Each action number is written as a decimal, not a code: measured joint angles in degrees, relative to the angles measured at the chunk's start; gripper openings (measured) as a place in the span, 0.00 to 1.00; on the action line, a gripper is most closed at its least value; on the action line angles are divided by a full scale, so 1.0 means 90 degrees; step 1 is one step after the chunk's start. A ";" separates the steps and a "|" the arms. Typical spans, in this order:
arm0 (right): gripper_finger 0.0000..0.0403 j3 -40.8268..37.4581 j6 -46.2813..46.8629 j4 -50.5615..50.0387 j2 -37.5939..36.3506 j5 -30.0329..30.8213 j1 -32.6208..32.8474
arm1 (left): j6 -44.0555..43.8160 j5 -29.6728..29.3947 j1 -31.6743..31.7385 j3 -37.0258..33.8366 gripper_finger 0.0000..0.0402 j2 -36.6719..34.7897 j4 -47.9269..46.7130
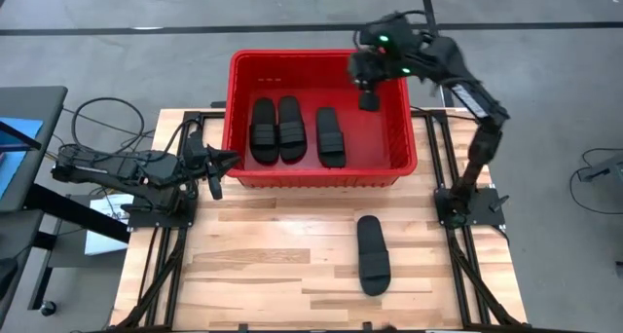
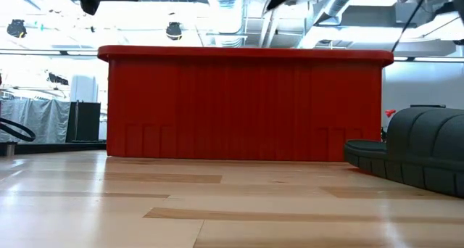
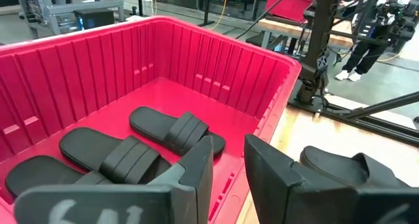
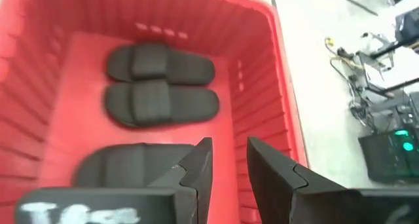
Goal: Pick and place slides into bin
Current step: Put the black slide into the red bin
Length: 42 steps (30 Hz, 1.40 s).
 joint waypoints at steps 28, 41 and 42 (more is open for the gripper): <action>0.21 -0.0029 0.4360 -0.2067 -0.1671 0.0163 0.3116 | -0.0014 0.0011 -0.0002 0.0000 0.19 -0.0002 0.0328; 0.21 -0.4382 0.5859 -0.0816 -0.4526 0.1271 0.3814 | -0.0014 0.0008 -0.0002 0.0000 0.19 0.0000 0.0343; 0.21 -0.4738 0.5991 -0.0438 -0.4712 0.1117 0.3917 | -0.0014 0.0008 -0.0002 0.0000 0.19 0.0000 0.0345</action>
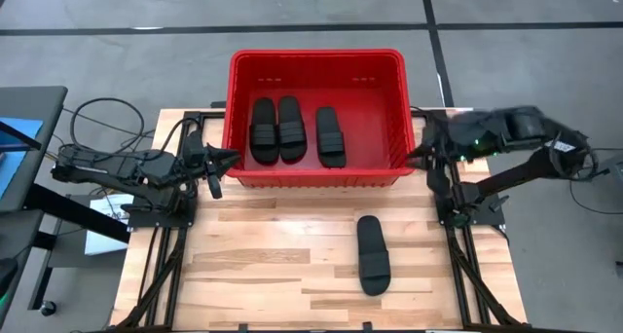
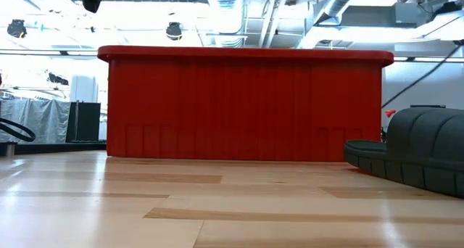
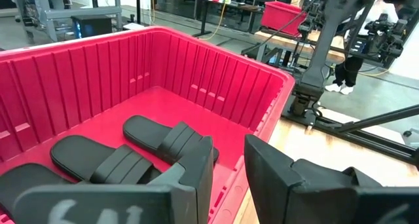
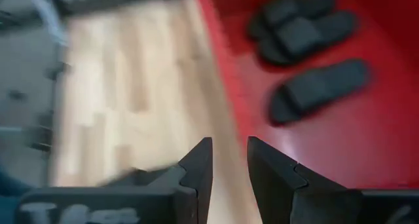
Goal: Pick and place slides into bin
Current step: Put the black slide into the red bin
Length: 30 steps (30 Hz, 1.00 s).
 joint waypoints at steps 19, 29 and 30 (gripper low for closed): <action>0.21 -0.3221 0.2895 0.1923 -0.0344 0.0656 0.2292 | -0.0041 -0.0005 0.0000 0.0000 0.19 0.0002 0.0000; 0.21 -0.3987 0.3242 0.2429 -0.0337 0.1024 0.2446 | -0.0002 -0.0005 0.0000 0.0000 0.19 0.0002 -0.0005; 0.21 -0.4056 0.3242 0.2495 -0.0337 0.1029 0.2446 | -0.0002 -0.0005 0.0000 0.0000 0.19 0.0002 -0.0005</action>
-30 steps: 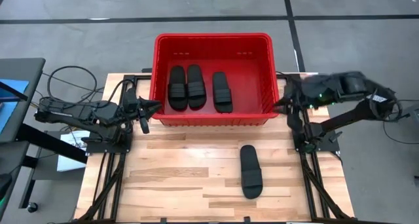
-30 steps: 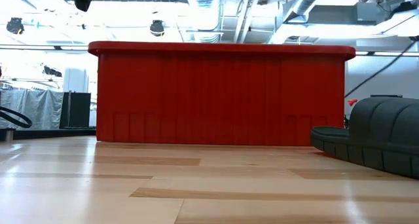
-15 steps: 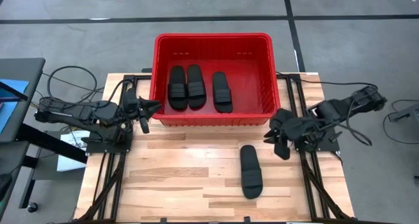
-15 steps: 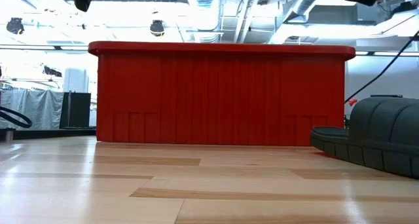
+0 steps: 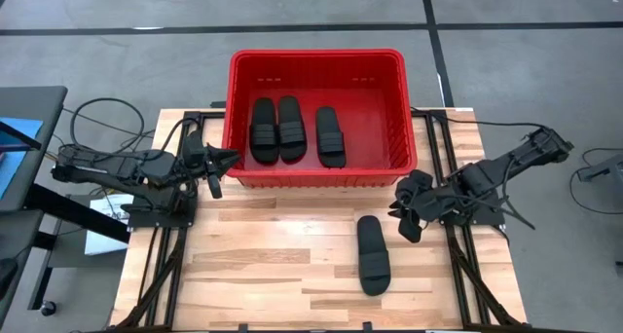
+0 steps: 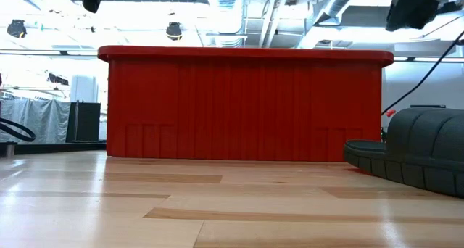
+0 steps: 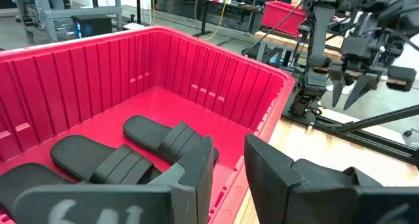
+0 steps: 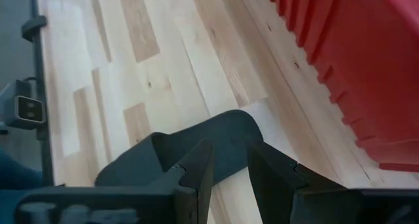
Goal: Pick and place slides into bin
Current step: Put the black slide into the red bin
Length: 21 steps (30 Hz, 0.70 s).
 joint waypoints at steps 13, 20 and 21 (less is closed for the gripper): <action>0.21 -0.1225 -0.0105 0.1056 0.0000 -0.0006 0.0000 | 0.0032 0.0234 0.0000 0.0000 0.19 0.0000 -0.0046; 0.21 -0.1726 -0.0176 0.1758 0.0002 -0.0022 -0.0005 | 0.0033 0.0313 0.0000 0.0000 0.19 -0.0002 -0.0044; 0.21 -0.1760 -0.0175 0.1834 0.0002 -0.0020 -0.0004 | 0.0033 0.0313 0.0000 0.0000 0.19 0.0000 -0.0044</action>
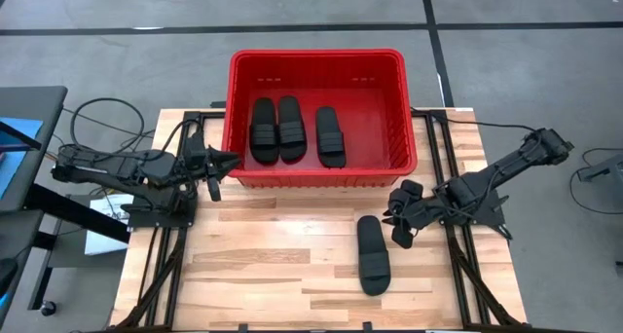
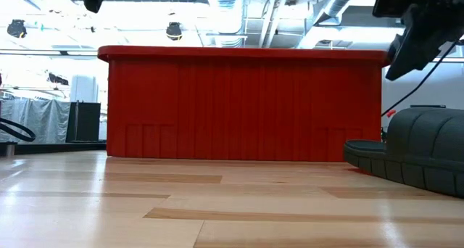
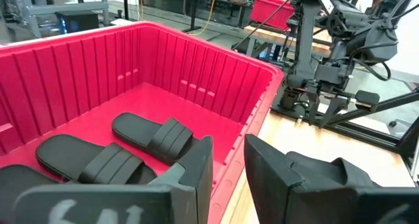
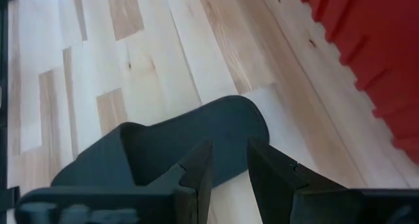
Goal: Pick and place slides into bin
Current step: Put the black slide into the red bin
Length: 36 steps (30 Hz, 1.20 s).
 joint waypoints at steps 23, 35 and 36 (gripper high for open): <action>0.21 -0.0158 -0.0510 0.1121 0.2047 0.0037 -0.0212 | -0.0004 0.0354 -0.0001 0.0001 0.19 0.0000 -0.0012; 0.23 -0.0153 -0.0666 0.1153 0.2251 0.0040 -0.0562 | -0.0004 0.0633 -0.0005 0.0002 0.19 0.0000 -0.0017; 0.23 -0.0153 -0.0678 0.1146 0.2251 0.0042 -0.0600 | -0.0004 0.0650 -0.0005 0.0002 0.19 0.0000 -0.0017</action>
